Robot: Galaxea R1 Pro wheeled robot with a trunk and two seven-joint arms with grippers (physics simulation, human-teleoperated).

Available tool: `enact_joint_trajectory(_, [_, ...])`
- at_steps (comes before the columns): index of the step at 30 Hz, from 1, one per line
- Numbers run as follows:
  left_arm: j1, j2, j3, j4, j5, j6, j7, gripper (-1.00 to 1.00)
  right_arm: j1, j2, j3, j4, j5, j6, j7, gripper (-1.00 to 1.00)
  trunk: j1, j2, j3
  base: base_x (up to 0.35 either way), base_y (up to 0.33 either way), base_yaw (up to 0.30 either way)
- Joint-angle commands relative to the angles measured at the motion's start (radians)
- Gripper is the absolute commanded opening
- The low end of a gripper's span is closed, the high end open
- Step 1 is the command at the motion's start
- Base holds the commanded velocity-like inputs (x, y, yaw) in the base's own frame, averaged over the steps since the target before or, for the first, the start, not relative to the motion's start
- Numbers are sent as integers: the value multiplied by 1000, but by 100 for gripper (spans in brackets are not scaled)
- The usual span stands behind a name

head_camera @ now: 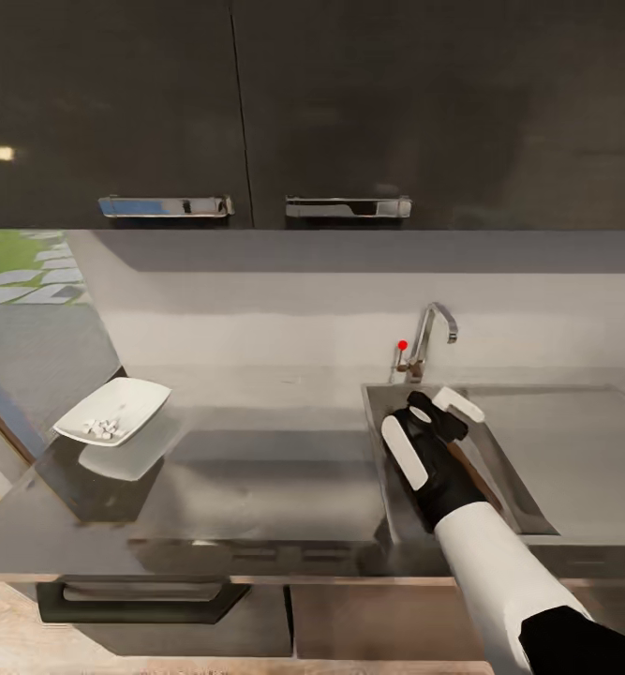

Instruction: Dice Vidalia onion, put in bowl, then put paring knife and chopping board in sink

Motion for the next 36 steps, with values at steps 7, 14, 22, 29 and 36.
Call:
enact_joint_trajectory(7, [0,2,-6,-1,10,-3,8,100,3,-8,77,-50,-3,30,118,100,0,-2,-2,-344,0,0])
enact_joint_trajectory(14, [0,2,-6,-1,10,-3,8,100,58,-15,97,-293,-1,179,285,100,0,-2,-2,-344,0,0])
enact_joint_trajectory(22, [0,2,-6,-1,10,-3,8,100,149,-65,157,-415,1,193,297,100,0,-2,-2,-344,0,0])
enact_joint_trajectory(29, [0,2,-6,2,10,-3,8,100,206,-164,300,-480,0,121,294,100,0,-2,-2,-344,0,0])
enact_joint_trajectory(36, [0,2,-6,3,10,-3,9,100,262,-174,311,-485,1,104,294,100,0,-2,-2,-344,0,0])
